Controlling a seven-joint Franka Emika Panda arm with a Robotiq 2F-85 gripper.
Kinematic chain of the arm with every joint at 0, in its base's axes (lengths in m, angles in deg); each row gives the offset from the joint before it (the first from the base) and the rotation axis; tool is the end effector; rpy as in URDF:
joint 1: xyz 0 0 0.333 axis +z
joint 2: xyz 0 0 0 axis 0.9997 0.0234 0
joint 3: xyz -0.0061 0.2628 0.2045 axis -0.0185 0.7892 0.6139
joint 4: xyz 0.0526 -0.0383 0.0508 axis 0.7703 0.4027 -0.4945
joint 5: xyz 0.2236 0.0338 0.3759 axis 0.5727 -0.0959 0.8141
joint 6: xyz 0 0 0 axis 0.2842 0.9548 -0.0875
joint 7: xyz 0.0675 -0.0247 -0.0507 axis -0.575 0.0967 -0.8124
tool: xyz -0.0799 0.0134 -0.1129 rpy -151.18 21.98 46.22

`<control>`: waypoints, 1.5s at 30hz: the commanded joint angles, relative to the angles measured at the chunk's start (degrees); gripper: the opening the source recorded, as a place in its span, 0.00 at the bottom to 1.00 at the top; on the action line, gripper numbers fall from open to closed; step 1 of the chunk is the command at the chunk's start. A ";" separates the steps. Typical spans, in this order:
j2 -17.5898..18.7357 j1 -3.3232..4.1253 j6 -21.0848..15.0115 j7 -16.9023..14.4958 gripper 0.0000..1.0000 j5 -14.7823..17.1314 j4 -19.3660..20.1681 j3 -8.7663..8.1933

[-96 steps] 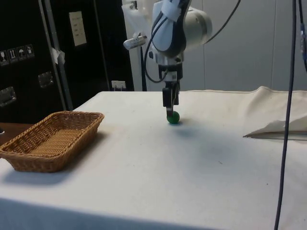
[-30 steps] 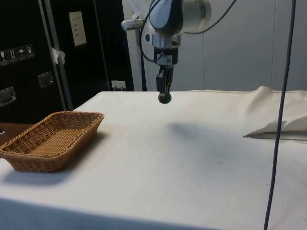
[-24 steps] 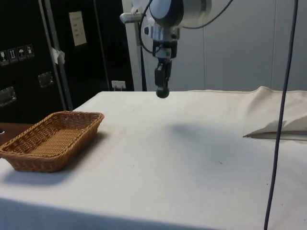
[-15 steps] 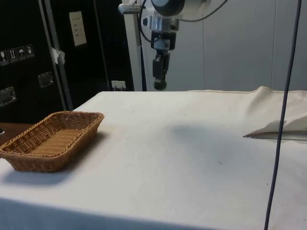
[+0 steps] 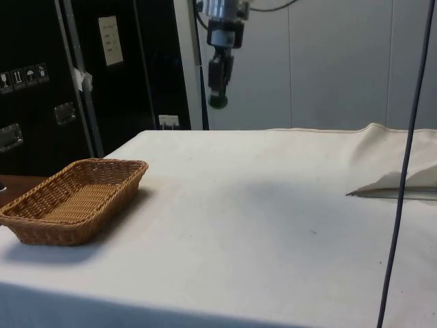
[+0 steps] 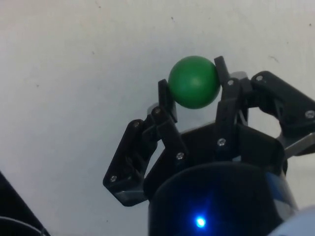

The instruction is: Pick up the ball and place it into the basket.

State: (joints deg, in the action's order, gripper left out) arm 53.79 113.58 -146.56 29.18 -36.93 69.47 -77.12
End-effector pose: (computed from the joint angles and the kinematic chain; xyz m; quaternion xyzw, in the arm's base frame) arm 0.5429 -0.1293 0.2879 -0.9929 -0.0534 -0.1039 0.0243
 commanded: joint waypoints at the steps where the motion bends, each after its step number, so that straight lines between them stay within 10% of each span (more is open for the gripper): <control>1: 0.17 0.17 1.26 1.60 0.00 -1.32 -1.26 0.23; 45: 3.50 1.15 14.04 15.01 0.00 -3.84 -14.90 11.00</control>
State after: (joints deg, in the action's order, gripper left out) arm 56.83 114.62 -133.32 43.28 -40.09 55.09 -66.12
